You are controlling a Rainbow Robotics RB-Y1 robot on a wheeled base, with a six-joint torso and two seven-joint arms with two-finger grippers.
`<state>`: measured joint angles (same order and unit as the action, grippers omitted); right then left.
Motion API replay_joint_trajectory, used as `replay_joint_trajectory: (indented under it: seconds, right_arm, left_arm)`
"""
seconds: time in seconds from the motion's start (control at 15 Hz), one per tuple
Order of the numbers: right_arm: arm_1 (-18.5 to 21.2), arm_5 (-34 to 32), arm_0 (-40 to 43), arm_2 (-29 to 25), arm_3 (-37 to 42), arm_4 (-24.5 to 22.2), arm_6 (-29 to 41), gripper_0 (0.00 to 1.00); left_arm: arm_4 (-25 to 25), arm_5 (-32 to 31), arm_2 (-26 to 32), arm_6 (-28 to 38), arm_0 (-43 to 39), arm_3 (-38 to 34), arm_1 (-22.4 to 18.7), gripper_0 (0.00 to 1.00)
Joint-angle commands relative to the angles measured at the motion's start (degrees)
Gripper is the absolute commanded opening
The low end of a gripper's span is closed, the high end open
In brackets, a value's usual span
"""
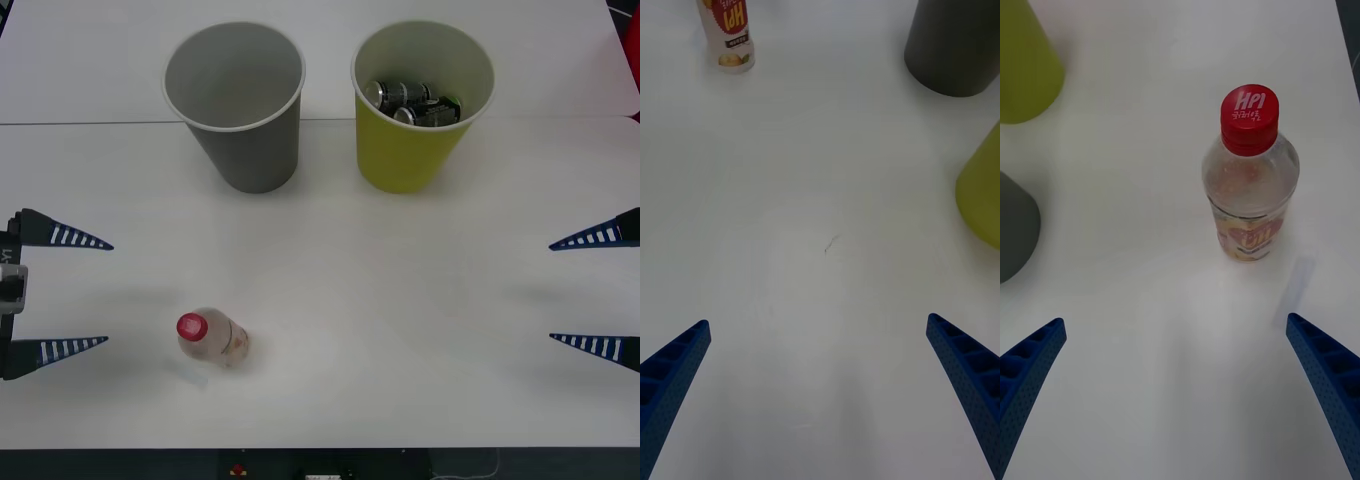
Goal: Put the can into the green bin and the plastic bottle into the gray bin
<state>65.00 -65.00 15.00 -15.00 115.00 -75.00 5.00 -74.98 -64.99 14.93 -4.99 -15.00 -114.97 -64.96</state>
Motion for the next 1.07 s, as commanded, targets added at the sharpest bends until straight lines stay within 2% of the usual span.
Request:
replay_joint_trajectory:
  seconds: [0.07,0.27,0.47,1.07]
  right_arm:
    - [0.0,0.0,0.0,0.0,0.0,0.0,0.0,1.00]
    - [0.0,0.0,0.0,0.0,0.0,0.0,0.0,1.00]
    - [0.0,0.0,0.0,0.0,0.0,0.0,0.0,1.00]
    - [0.0,0.0,0.0,0.0,0.0,0.0,0.0,1.00]
  left_arm:
    - [0.5,0.1,-0.5,-0.1,0.0,0.4,-0.3,1.00]
    - [2.3,0.0,-1.2,-0.8,-0.1,3.3,-0.8,1.00]
    - [6.9,0.0,-4.9,-4.9,0.8,8.3,-2.1,1.00]
    - [19.3,-2.5,-20.6,-19.6,9.3,23.8,-3.1,1.00]
